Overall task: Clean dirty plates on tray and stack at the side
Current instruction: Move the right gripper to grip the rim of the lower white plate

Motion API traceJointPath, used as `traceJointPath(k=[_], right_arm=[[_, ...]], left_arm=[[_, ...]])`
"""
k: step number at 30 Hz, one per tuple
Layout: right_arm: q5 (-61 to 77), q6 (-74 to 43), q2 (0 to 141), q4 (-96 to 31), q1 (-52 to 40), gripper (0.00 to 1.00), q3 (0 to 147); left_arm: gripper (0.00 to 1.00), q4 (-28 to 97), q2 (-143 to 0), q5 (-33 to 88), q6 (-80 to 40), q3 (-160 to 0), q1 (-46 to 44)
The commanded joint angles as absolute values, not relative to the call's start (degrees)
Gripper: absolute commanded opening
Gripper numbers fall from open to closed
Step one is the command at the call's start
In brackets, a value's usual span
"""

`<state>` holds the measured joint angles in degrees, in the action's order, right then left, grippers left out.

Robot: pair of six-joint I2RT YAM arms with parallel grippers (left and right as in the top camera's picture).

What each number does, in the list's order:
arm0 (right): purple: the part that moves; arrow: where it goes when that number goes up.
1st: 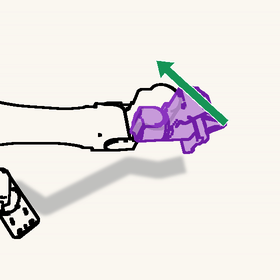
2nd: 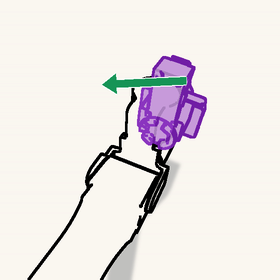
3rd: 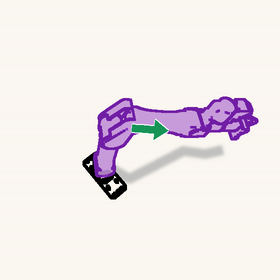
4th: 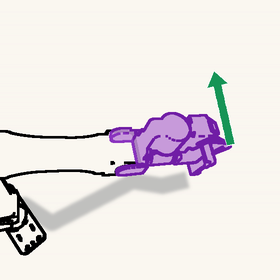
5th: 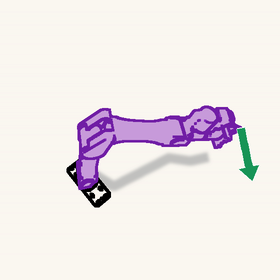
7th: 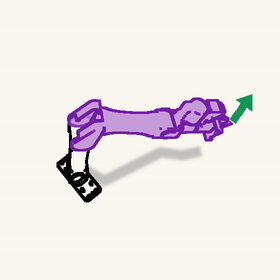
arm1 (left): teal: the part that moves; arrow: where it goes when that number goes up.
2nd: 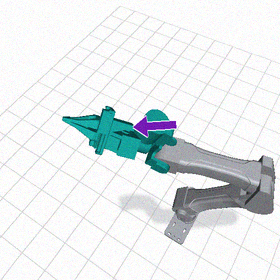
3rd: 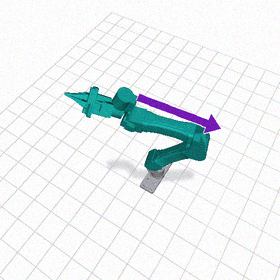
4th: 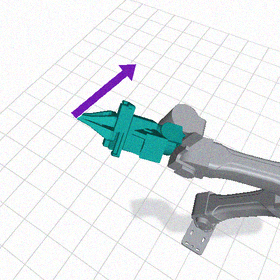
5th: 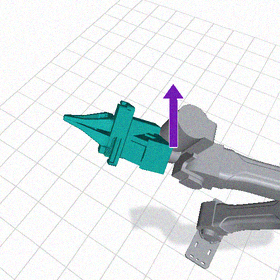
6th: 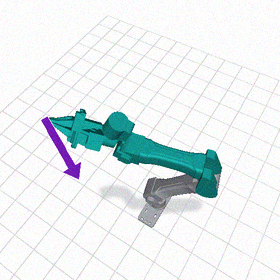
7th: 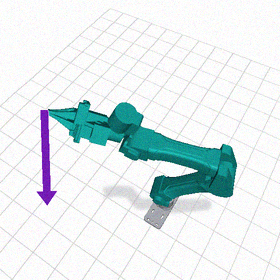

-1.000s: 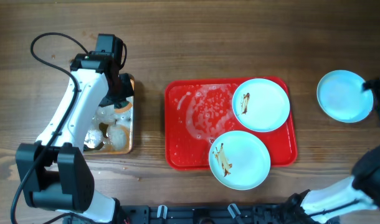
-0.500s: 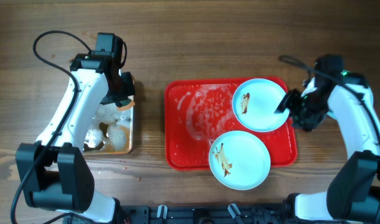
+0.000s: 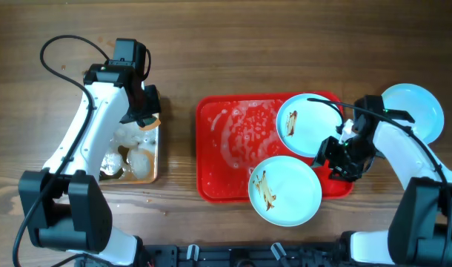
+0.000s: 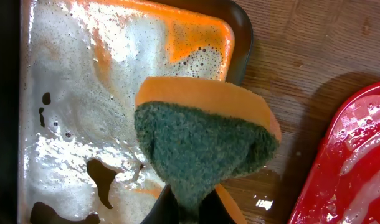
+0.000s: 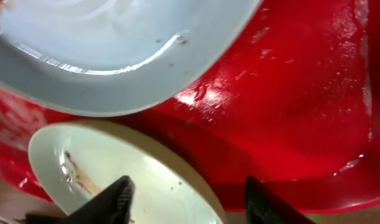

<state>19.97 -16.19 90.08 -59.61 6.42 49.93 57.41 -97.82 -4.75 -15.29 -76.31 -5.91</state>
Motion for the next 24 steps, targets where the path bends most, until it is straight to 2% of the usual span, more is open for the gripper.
traceJointPath(k=[1, 7, 12, 20, 24], right_arm=[[21.89, -11.27, 82.65, -62.22, 6.22, 0.65, 49.67], [27.81, -17.04, 68.18, -60.45, 6.15, 0.65, 40.58], [29.32, -20.40, 68.31, -58.24, 6.15, 0.65, 36.40], [23.33, -29.78, 68.69, -54.63, 6.00, 0.69, 33.23], [22.46, -28.75, 68.69, -54.02, 5.98, 0.68, 33.23]], left_arm=[[0.04, 57.32, -96.86, -4.27, -13.91, -76.55, -5.63], [0.04, 57.06, -96.86, -4.27, -13.89, -76.55, -5.63], [0.04, 57.01, -96.86, -3.62, -13.67, -76.58, -5.63], [0.04, 57.04, -96.86, -3.18, -13.67, -76.55, -5.67], [0.04, 56.99, -96.86, -3.18, -13.67, -76.58, -5.67]])
